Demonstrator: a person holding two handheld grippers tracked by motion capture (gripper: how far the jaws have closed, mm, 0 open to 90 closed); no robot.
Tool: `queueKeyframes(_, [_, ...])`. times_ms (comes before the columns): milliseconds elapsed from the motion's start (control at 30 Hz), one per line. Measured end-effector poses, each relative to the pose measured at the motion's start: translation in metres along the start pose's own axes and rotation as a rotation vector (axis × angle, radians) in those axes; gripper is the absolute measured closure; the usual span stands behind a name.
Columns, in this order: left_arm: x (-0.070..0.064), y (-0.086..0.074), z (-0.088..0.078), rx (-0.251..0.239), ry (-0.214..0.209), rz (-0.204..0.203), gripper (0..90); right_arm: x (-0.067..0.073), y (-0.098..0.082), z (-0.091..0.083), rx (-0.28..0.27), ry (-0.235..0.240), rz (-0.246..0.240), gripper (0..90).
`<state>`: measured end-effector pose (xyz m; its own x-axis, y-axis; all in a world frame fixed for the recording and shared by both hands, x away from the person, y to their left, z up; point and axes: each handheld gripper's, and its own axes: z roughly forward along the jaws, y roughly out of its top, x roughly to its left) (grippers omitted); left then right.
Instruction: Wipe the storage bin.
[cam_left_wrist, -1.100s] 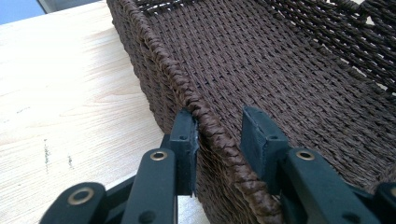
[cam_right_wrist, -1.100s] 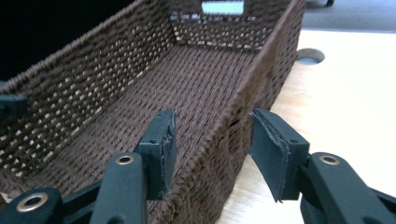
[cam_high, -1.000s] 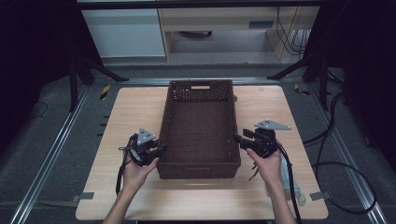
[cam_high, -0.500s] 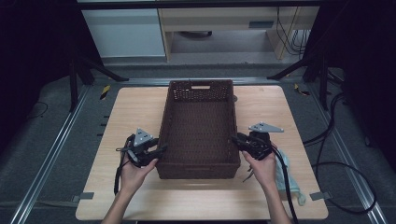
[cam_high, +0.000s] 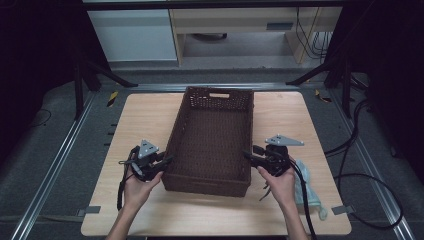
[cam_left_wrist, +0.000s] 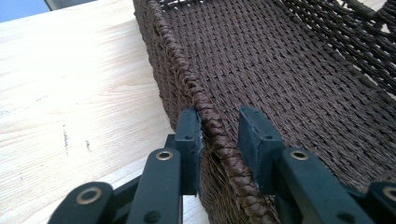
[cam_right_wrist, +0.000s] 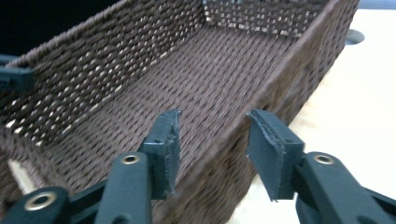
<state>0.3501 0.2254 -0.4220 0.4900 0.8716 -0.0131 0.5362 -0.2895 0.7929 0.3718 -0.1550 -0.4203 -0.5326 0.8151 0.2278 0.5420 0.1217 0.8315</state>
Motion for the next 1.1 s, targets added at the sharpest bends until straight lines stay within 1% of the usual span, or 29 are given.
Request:
queueKeyframes(133, [0.008,0.001,0.001,0.002,0.006,-0.016,72.1,-0.004,0.006,0.006,-0.032,-0.006,0.022,50.1])
queueKeyframes(167, [0.010,0.002,0.001,0.002,0.006,-0.020,72.4,-0.005,0.008,0.009,-0.041,-0.014,0.024,49.3])
queueKeyframes(233, [0.013,0.003,0.002,0.002,0.005,-0.026,72.8,-0.005,0.010,0.014,-0.042,-0.031,0.015,48.4])
queueKeyframes(267, [0.015,0.003,0.003,0.003,0.009,-0.026,72.8,-0.005,0.011,0.017,-0.039,-0.041,0.007,49.9])
queueKeyframes(333, [0.020,0.004,0.004,0.000,0.015,-0.036,72.4,-0.005,0.011,0.022,-0.025,-0.045,-0.002,56.2])
queueKeyframes(367, [0.022,0.004,0.004,0.001,0.019,-0.038,71.4,-0.005,0.010,0.024,-0.020,-0.050,-0.008,57.6])
queueKeyframes(400, [0.023,0.004,0.004,-0.002,0.011,-0.052,69.3,-0.004,0.009,0.025,-0.021,-0.063,-0.024,59.0])
queueKeyframes(433, [0.023,0.004,0.004,-0.008,0.014,-0.051,68.4,-0.003,0.008,0.025,-0.024,-0.064,-0.024,60.1])
queueKeyframes(500, [0.021,0.002,0.003,-0.021,0.036,-0.031,65.5,-0.003,0.006,0.024,-0.027,-0.057,-0.009,60.6])
queueKeyframes(533, [0.020,0.002,0.002,-0.027,0.038,-0.030,63.9,-0.004,0.006,0.024,-0.027,-0.054,-0.003,60.9])
queueKeyframes(600, [0.019,0.002,-0.002,-0.053,0.036,-0.032,57.3,-0.003,0.006,0.023,-0.029,-0.054,0.000,61.1])
queueKeyframes(633, [0.019,0.002,-0.004,-0.058,0.037,-0.033,55.0,-0.003,0.005,0.023,-0.029,-0.055,0.000,61.1])
queueKeyframes(700, [0.019,0.002,-0.007,-0.060,0.042,-0.028,55.2,-0.002,0.005,0.022,-0.025,-0.053,-0.002,61.2])
queueKeyframes(733, [0.020,0.002,-0.008,-0.052,0.040,-0.030,57.6,-0.002,0.005,0.022,-0.024,-0.054,-0.003,61.2])
queueKeyframes(767, [0.020,0.001,-0.009,-0.038,0.034,-0.034,63.2,-0.001,0.005,0.021,-0.020,-0.053,-0.003,61.1])
queueKeyframes(800, [0.021,0.000,-0.009,-0.035,0.034,-0.035,66.1,0.000,0.005,0.020,-0.018,-0.054,-0.005,61.0])
queueKeyframes(900, [0.025,0.001,-0.010,-0.034,0.029,-0.052,72.5,0.006,0.002,0.017,-0.015,-0.047,-0.002,60.2])
queueKeyframes(933, [0.026,0.002,-0.010,-0.032,0.038,-0.048,74.5,0.008,0.000,0.015,-0.014,-0.041,0.000,59.7])
queueKeyframes(1033, [0.028,0.003,-0.008,-0.028,0.048,-0.047,77.5,0.010,0.000,0.013,-0.011,-0.017,-0.009,57.0])
queueKeyframes(1100, [0.029,0.004,-0.007,-0.027,0.044,-0.050,77.6,0.009,0.001,0.013,-0.011,-0.002,-0.007,51.8])
